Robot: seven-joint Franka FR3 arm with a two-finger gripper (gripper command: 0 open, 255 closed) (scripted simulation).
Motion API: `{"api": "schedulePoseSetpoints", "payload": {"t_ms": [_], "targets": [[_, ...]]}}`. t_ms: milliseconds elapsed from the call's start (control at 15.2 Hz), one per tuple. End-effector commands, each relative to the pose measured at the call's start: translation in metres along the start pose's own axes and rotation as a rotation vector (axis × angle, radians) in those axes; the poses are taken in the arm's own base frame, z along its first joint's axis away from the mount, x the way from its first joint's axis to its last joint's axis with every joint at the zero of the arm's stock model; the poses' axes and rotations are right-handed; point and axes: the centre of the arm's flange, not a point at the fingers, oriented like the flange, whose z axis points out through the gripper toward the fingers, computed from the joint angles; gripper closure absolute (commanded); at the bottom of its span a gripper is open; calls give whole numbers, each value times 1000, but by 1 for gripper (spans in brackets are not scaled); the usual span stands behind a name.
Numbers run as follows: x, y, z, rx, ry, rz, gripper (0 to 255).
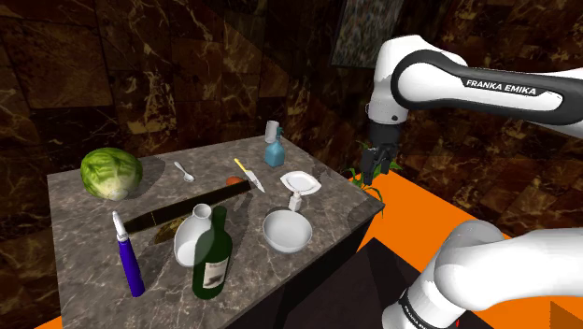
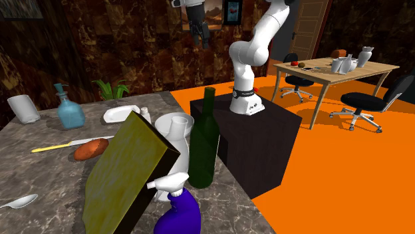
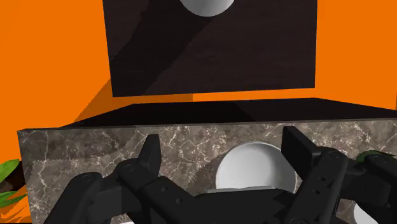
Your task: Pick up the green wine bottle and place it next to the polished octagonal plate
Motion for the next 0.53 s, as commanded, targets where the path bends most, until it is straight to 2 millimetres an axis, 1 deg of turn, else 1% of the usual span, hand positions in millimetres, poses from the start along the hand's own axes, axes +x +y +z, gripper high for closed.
{"api": "schedulePoseSetpoints", "payload": {"t_ms": [0, 462], "targets": [[0, 0, 0, 0, 0, 0, 0], [34, -80, 2, 16, 49, -53, 0]]}}
